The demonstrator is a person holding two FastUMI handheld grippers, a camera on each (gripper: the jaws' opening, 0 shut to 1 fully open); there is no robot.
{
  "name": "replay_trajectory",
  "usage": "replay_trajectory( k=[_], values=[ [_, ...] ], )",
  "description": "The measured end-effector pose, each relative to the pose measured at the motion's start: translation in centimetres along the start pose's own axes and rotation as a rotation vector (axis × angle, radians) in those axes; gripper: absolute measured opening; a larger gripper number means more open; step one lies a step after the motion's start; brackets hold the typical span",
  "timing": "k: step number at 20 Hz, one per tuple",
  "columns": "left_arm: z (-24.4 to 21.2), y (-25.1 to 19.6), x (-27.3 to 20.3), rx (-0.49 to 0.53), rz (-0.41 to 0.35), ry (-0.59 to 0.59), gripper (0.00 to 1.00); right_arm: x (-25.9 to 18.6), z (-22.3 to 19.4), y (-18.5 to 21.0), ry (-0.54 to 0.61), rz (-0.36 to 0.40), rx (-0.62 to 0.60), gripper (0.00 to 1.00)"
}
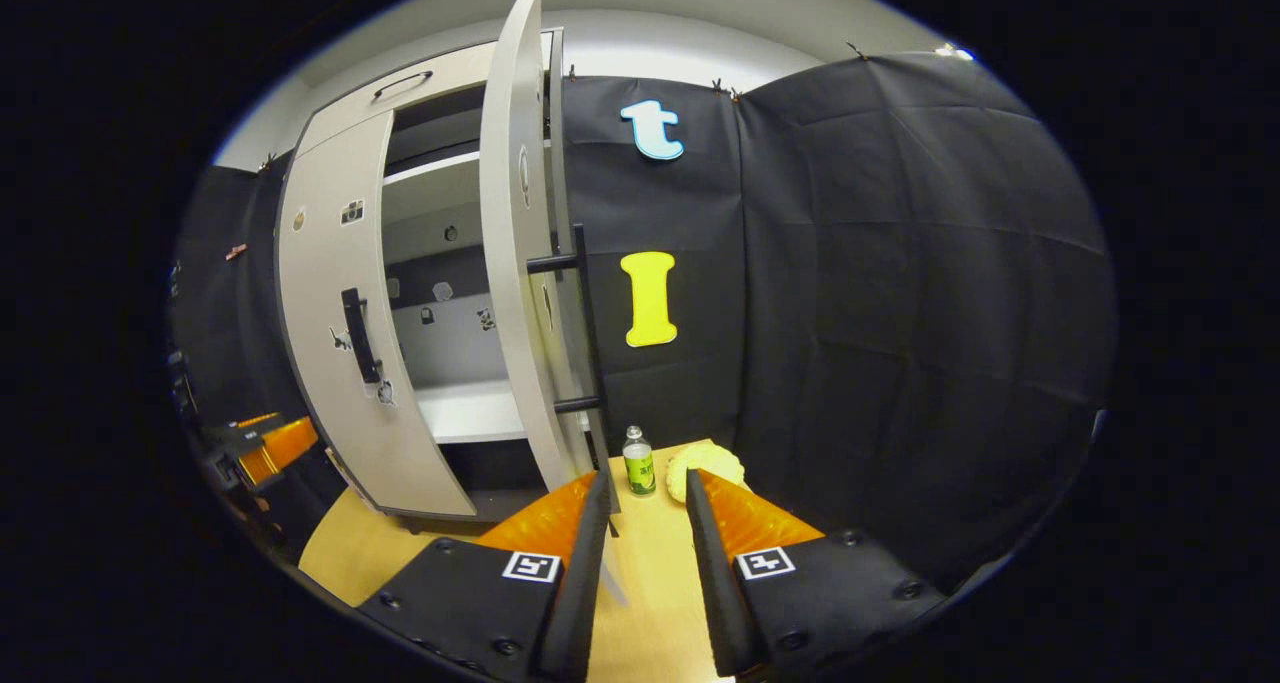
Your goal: Open the right door of the double-door shoe cabinet with the right hand, and open the left door with the left hand.
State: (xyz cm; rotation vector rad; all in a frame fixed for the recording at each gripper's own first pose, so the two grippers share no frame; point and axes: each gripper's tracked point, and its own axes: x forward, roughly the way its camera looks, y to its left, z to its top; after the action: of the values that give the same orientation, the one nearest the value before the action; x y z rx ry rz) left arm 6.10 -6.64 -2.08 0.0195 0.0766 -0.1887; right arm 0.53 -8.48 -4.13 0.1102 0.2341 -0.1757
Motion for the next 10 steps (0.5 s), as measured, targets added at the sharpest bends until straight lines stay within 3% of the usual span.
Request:
replay_trajectory(
  k=[2, 4, 10],
  values=[
    [1.6, 0.6, 1.3, 0.031, 0.014, -0.032, 0.95, -0.9, -0.5, 0.2, -0.016, -0.011, -0.001, 0.66],
    [2.9, 1.0, 2.7, 0.049, 0.023, -0.048, 0.95, -1.3, -0.7, 0.3, -0.031, -0.023, 0.000, 0.96],
    [5.2, 1.0, 7.3, 0.010, 0.024, -0.061, 0.95, -2.7, -0.9, 1.7, -0.083, -0.053, -0.026, 0.98]
  ],
)
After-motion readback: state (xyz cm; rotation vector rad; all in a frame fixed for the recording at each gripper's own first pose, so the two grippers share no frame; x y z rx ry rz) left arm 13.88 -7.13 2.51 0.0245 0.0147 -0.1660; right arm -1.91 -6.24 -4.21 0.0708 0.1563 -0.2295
